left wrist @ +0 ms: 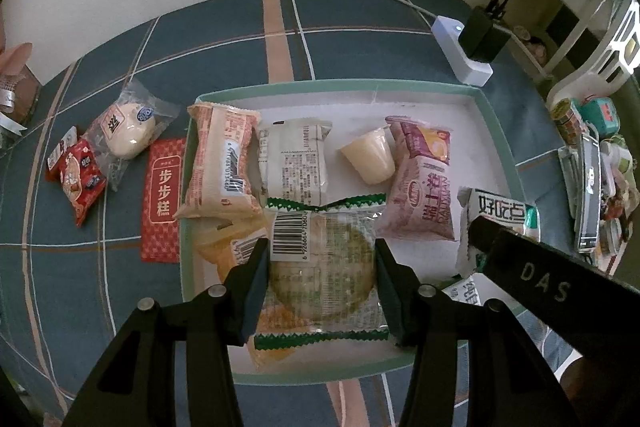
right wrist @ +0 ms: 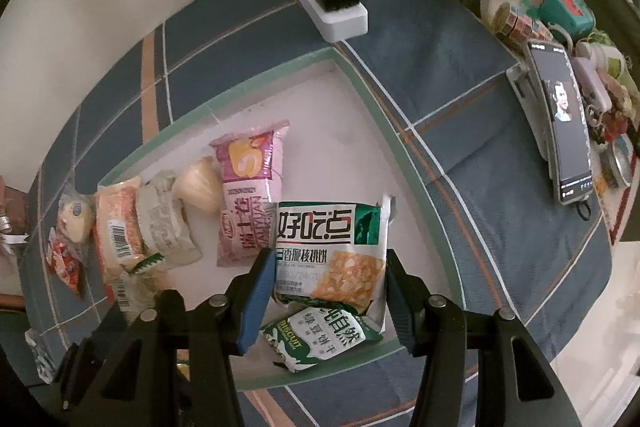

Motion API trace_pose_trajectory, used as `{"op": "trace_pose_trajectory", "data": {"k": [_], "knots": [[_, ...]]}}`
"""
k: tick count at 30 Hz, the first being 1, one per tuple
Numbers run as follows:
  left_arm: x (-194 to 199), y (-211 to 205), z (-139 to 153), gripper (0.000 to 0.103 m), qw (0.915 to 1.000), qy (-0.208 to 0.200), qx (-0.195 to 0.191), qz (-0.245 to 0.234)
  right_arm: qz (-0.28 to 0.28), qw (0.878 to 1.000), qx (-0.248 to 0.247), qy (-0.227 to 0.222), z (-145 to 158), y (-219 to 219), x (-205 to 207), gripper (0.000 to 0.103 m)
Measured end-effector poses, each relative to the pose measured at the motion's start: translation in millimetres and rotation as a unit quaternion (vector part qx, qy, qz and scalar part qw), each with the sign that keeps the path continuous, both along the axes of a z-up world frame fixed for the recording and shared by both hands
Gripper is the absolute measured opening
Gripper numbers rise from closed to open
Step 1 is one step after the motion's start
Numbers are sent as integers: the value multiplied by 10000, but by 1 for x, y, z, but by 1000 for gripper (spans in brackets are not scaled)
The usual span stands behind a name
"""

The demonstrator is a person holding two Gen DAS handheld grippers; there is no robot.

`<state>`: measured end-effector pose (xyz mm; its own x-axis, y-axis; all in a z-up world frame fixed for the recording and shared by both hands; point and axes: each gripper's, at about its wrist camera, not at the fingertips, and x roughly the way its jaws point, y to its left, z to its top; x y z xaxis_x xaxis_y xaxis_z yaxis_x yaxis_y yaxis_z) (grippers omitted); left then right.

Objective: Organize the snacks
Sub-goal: 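Lift both held packs and carry them over the white tray, then lower both packs into the tray and open both grippers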

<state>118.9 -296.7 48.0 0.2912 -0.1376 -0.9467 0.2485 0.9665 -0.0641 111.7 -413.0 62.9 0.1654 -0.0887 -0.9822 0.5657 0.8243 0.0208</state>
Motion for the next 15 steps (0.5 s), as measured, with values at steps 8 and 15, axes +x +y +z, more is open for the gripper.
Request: {"op": "trace_pose_trajectory", "data": {"k": [8, 15], "knots": [[1, -1, -5, 52, 10000, 9, 79, -50, -33, 9998, 66, 186, -16, -1, 1, 56], [1, -5, -6, 52, 9999, -23, 143, -86, -111, 9995, 154, 239, -20, -4, 0, 57]]}}
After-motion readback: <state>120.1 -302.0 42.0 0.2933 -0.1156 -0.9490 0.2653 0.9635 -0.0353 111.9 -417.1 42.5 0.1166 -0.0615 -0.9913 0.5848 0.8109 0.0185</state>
